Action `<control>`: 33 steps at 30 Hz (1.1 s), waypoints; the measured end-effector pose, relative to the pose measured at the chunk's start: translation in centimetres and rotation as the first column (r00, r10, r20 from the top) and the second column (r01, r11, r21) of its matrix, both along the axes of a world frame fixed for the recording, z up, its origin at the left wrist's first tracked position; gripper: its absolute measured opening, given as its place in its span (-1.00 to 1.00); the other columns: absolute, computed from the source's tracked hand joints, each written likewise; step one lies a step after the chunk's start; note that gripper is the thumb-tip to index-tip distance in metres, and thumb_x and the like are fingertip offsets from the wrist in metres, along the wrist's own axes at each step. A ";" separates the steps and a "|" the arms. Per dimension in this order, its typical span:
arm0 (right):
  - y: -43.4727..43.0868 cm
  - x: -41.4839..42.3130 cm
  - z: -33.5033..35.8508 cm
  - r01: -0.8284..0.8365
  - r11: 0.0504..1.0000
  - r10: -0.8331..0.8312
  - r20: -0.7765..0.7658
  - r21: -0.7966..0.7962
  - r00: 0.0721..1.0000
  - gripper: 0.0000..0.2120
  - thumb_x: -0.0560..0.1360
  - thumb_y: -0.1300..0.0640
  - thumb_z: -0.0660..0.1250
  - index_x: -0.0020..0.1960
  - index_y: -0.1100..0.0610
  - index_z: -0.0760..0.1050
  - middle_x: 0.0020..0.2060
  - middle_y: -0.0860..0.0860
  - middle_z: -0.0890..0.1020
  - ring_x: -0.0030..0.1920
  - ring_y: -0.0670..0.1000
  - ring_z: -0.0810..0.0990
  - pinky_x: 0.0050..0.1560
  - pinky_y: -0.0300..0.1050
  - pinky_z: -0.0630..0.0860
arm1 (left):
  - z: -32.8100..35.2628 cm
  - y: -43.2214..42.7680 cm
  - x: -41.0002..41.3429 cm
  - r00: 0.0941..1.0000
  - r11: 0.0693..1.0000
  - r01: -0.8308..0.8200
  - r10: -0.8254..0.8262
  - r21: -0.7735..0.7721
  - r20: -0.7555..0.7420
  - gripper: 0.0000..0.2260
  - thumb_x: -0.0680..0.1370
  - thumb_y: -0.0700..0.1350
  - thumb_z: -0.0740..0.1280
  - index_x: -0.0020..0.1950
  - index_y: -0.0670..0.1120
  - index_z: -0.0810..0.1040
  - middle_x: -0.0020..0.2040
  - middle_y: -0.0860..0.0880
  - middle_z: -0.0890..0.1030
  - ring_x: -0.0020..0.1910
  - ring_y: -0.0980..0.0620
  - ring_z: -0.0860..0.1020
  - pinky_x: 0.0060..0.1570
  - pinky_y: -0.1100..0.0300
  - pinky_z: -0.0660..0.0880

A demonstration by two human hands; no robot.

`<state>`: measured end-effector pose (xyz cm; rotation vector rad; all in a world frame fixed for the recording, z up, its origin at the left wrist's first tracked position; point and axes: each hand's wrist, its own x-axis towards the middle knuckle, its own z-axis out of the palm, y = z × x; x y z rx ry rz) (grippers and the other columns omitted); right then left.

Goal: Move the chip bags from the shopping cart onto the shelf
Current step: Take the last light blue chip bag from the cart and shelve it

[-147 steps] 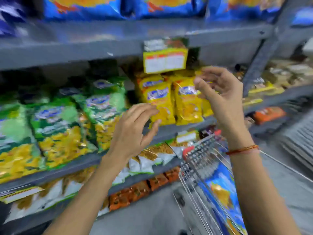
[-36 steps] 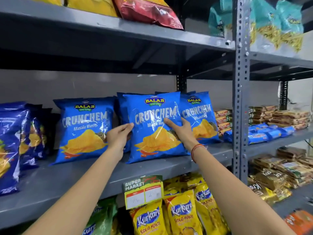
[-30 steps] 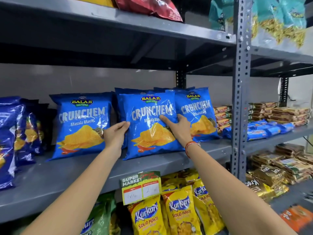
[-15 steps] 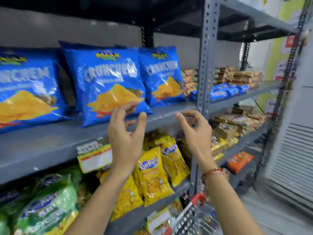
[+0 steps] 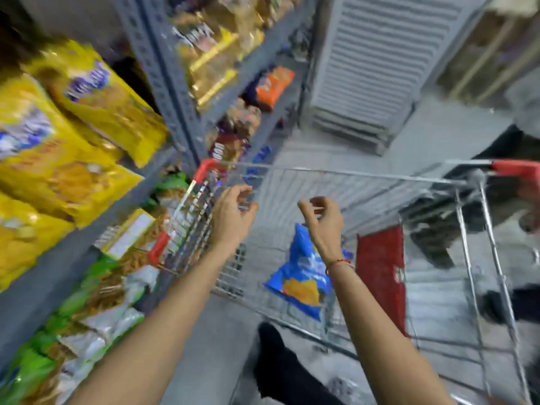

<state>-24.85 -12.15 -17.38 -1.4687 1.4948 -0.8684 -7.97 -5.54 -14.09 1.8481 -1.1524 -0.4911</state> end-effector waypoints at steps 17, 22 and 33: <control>2.6 -11.8 -24.5 0.307 0.582 -0.365 -0.095 0.753 0.926 -0.17 0.30 -0.24 0.49 0.31 0.34 0.41 0.19 0.18 0.59 0.10 0.16 0.61 -0.09 -0.11 0.52 | -23.9 -4.4 -9.0 0.909 0.451 0.413 -0.256 0.791 -0.328 -0.01 0.32 0.19 0.47 0.53 -0.14 -0.01 0.56 -0.14 0.06 0.51 -0.12 0.10 0.46 0.04 0.07; 2.4 -12.3 -28.3 0.193 0.569 -0.464 0.119 0.800 0.878 -0.50 0.30 -0.15 0.52 0.12 0.11 0.58 0.12 0.09 0.66 0.14 0.12 0.63 0.18 0.07 0.55 | -29.0 -4.1 -9.1 0.934 0.452 0.349 -0.095 0.821 -0.344 0.18 0.03 0.36 0.53 0.50 -0.07 0.13 0.49 -0.13 0.24 0.47 -0.15 0.21 0.43 -0.03 0.22; 1.2 -9.9 -28.1 0.214 0.662 -0.492 0.201 0.718 0.847 -0.55 0.42 0.06 0.48 0.25 0.19 0.54 0.14 0.11 0.67 0.13 0.10 0.65 0.10 -0.01 0.63 | -28.7 -3.9 -8.5 0.816 0.537 0.428 0.116 0.727 -0.566 -0.53 0.21 0.03 0.60 0.02 -0.03 0.51 0.03 -0.01 0.64 -0.06 0.03 0.60 0.02 0.16 0.52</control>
